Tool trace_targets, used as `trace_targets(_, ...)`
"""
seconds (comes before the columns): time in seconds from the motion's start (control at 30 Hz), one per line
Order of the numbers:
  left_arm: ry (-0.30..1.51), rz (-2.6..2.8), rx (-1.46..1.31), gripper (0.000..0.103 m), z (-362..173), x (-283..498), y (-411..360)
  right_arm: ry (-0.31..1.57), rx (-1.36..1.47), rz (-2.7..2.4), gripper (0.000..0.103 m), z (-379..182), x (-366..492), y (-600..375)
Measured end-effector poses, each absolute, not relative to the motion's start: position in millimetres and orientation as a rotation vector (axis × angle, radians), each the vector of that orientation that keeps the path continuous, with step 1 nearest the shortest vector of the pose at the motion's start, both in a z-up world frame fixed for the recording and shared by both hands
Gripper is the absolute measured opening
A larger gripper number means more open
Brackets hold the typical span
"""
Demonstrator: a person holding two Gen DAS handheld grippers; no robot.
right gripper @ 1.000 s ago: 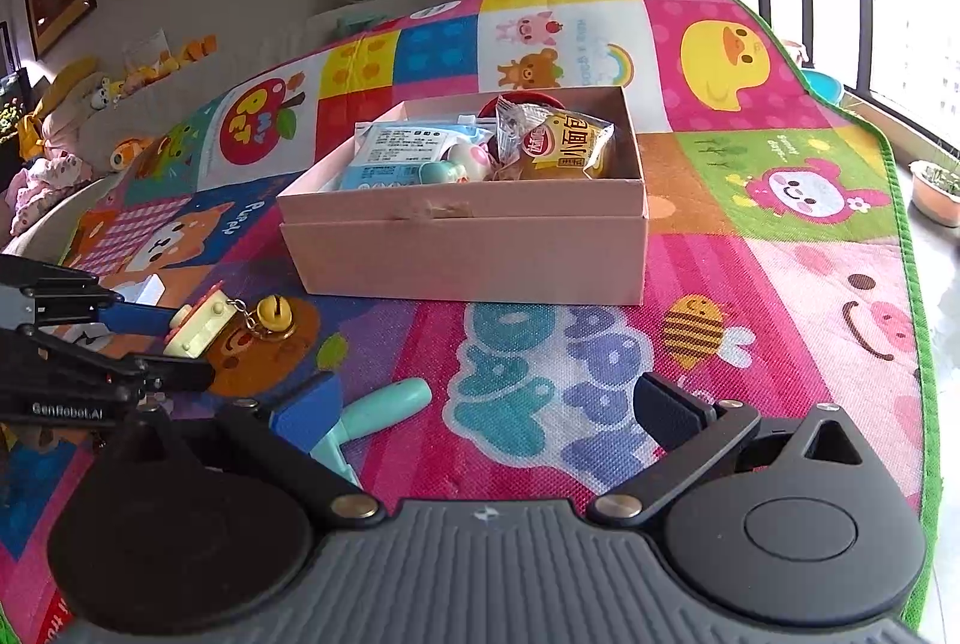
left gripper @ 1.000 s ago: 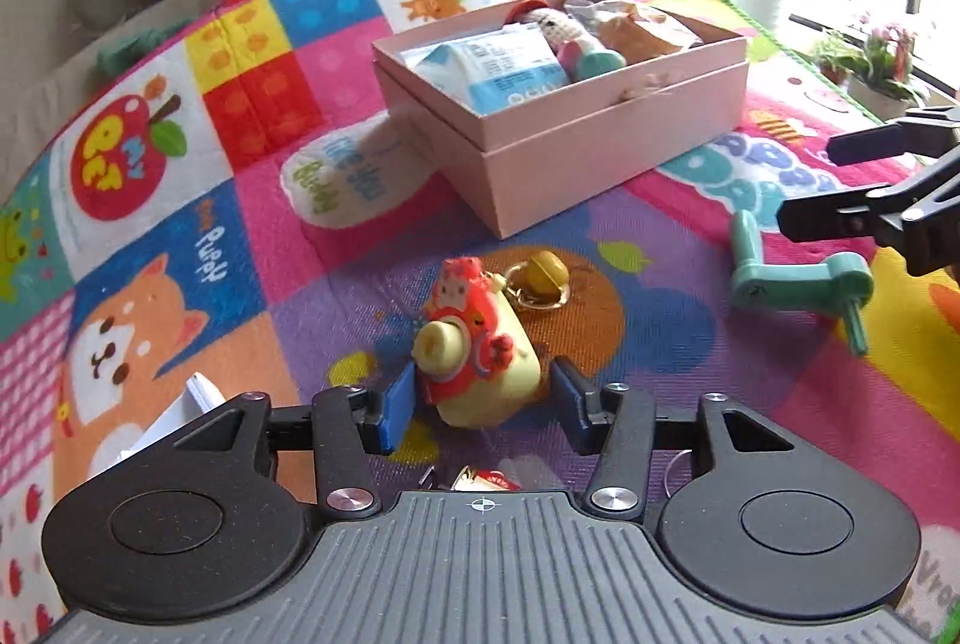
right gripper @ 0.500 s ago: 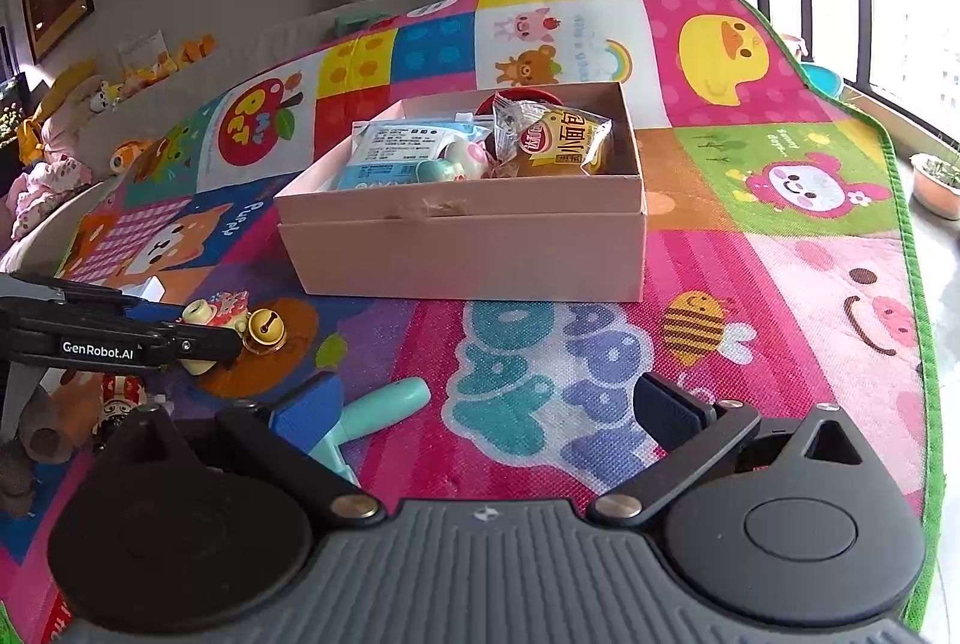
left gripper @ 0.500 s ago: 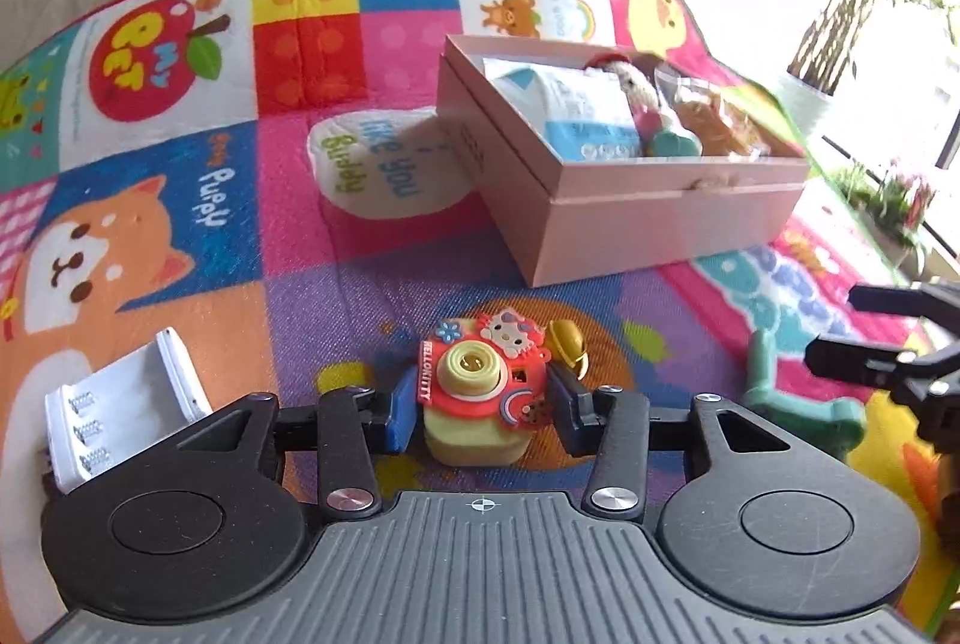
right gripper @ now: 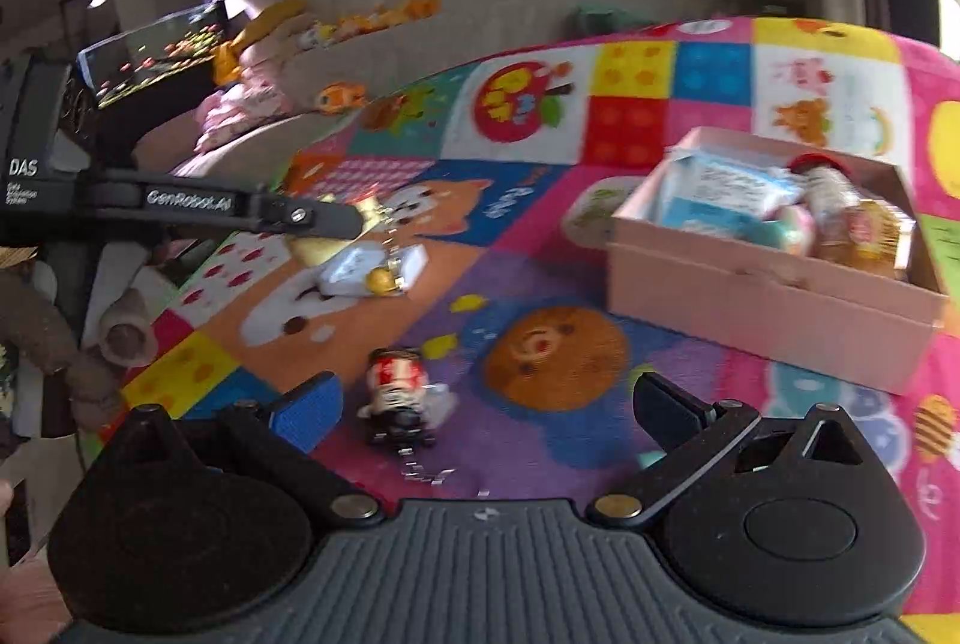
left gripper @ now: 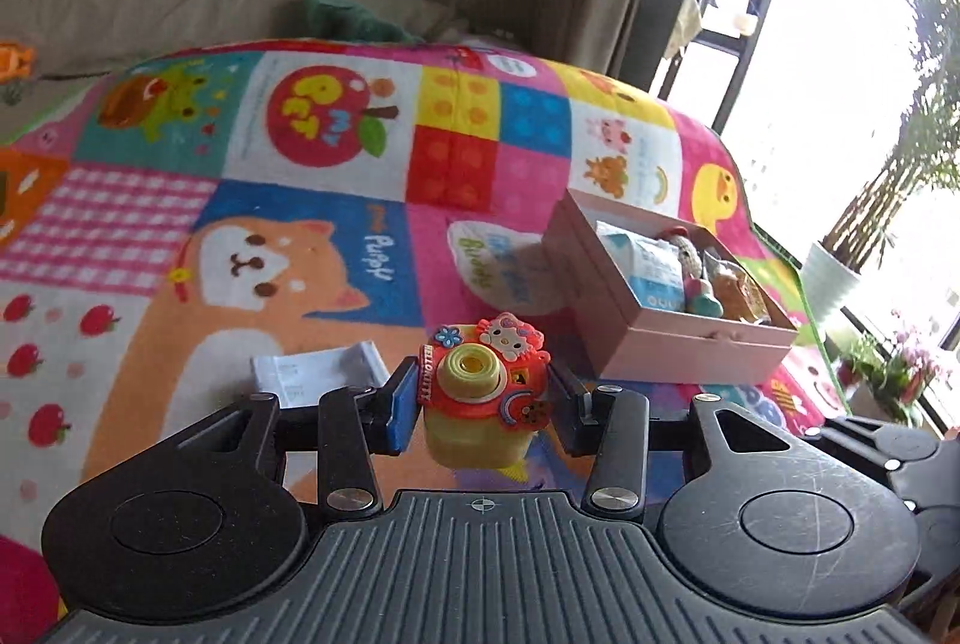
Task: Organize objects
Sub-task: 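Carry the yellow lens toy toward the pink box with the left gripper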
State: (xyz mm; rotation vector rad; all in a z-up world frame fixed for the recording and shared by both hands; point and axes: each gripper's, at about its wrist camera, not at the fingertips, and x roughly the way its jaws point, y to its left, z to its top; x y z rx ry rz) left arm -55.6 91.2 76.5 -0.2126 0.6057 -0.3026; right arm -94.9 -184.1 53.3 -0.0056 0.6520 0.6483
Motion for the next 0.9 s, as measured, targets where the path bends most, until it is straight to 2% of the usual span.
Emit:
trace_targets(0.1, 0.604, -0.302, -0.242, 0.049, 71.7, -61.1, 98.2, 0.705, -0.125, 0.707, 0.102, 42.9, -94.8, -145.0)
trace_targets(0.17, 0.611, -0.317, -0.239, 0.049, 67.8, -64.8, 97.4, 0.719, -0.242, 0.671, 0.093, 33.6, -95.9, -129.3)
trace_targets(0.33, 0.617, -0.341, -0.240, 0.049, 59.0, -69.1, 97.9, 0.574, -0.472, 0.310, 0.091, 27.4, -86.0, -138.7)
trace_targets(0.53, 0.631, -0.349, -0.275, 0.049, 47.8, -64.5, 102.2, 0.638, -0.200, 0.474, 0.091, 53.2, -82.0, -170.0)
trace_targets(0.7, 0.642, -0.359, -0.266, 0.049, 46.2, -70.4, 108.3, 0.586, -0.393, 0.567, 0.091, 35.3, -96.2, -127.9)
trace_targets(0.8, 0.653, -0.393, -0.226, 0.049, 46.9, -77.8, 105.8, 0.631, -0.392, 0.596, 0.090, 26.9, -81.8, -114.5)
trace_targets(0.83, 0.660, -0.408, -0.204, 0.049, 47.4, -80.7, 102.9, 0.651, -0.373, 0.595, 0.086, 25.3, -75.1, -113.2)
trace_targets(0.87, 0.668, -0.425, -0.181, 0.049, 48.1, -83.4, 98.6, 0.672, -0.356, 0.586, 0.073, 24.8, -70.1, -113.1)
trace_targets(0.9, 0.674, -0.443, -0.155, 0.049, 49.0, -86.3, 94.3, 0.694, -0.342, 0.576, 0.065, 25.0, -66.9, -114.2)
